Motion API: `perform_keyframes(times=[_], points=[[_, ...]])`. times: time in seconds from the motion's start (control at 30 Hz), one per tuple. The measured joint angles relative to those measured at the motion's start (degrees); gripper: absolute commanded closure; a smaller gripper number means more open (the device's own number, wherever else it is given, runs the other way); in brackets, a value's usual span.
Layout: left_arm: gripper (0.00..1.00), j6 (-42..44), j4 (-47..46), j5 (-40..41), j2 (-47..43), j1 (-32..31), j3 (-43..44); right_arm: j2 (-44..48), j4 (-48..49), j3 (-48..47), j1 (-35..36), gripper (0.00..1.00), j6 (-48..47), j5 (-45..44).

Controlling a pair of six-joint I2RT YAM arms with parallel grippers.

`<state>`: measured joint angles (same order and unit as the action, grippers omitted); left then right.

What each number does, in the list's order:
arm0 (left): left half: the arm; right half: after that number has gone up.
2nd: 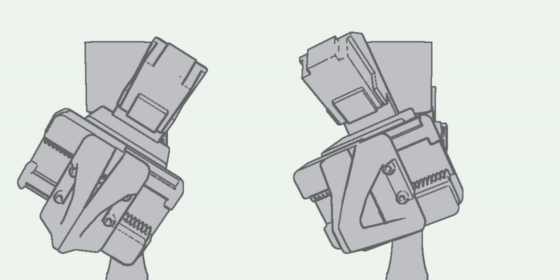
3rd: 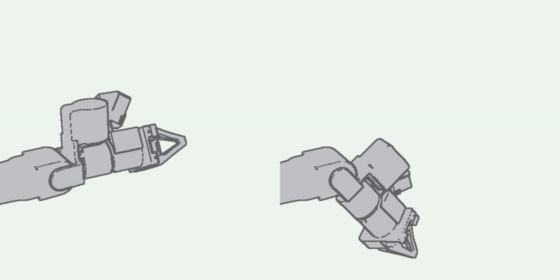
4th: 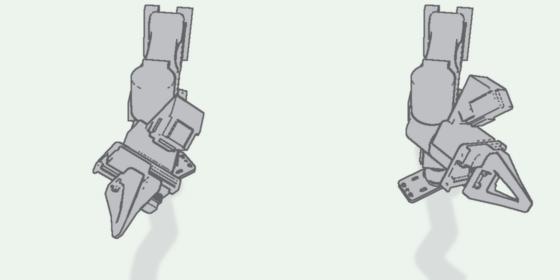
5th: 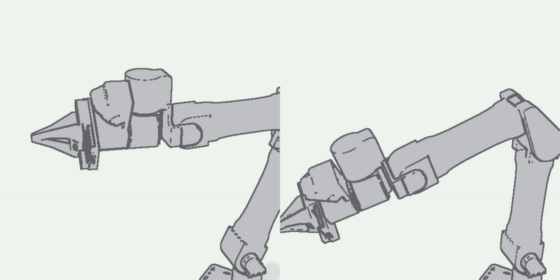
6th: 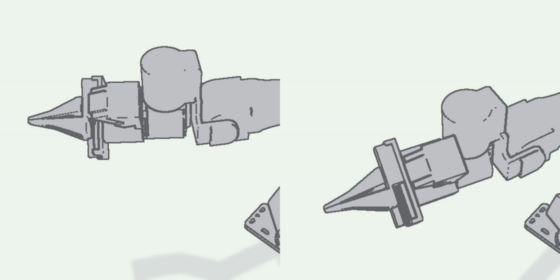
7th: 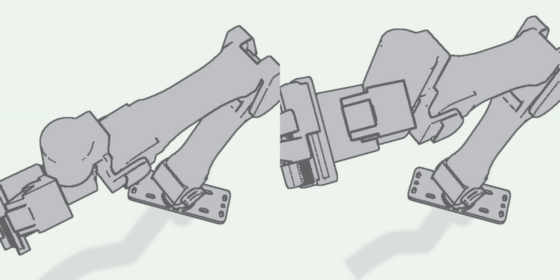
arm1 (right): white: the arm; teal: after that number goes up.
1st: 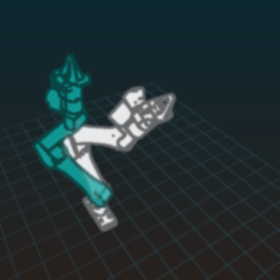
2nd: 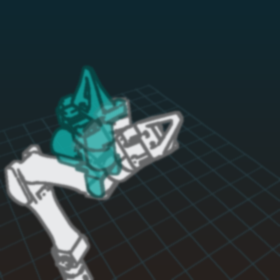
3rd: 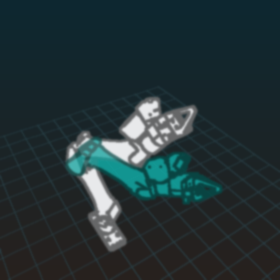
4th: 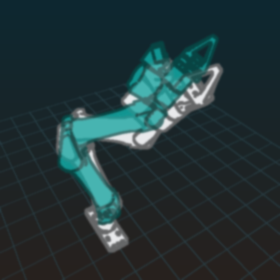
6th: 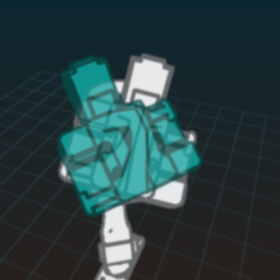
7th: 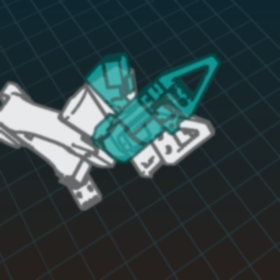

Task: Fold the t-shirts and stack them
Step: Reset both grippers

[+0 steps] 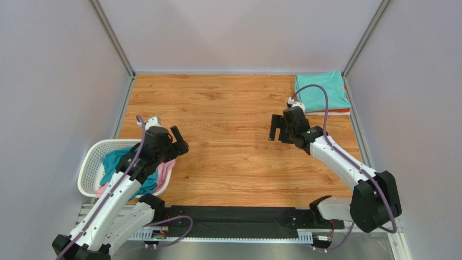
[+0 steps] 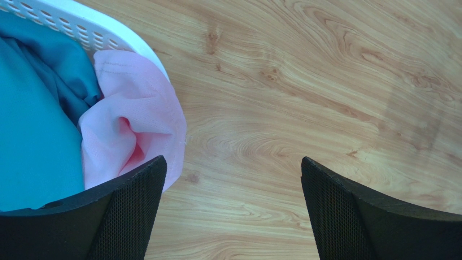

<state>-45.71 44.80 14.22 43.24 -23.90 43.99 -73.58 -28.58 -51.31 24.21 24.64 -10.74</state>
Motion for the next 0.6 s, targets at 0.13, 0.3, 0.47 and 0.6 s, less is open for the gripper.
perform_keyframes(times=[0.13,0.3,0.47,0.6], points=[[0.0,0.2,-0.9,-0.4,0.0,0.0,0.0,1.4,1.9,5.3,1.3,0.0,2.2,-2.8],[0.0,0.2,-1.0,-0.5,0.0,0.0,0.0,4.6,4.5,9.4,1.9,0.0,3.1,-5.1],[0.0,0.3,-1.3,-0.5,0.0,0.0,-0.1,9.4,6.6,10.7,1.9,0.0,3.1,-6.3],[0.0,0.3,-1.4,-0.5,0.0,0.0,-0.2,12.6,8.3,11.2,1.9,0.0,2.9,-7.2]])
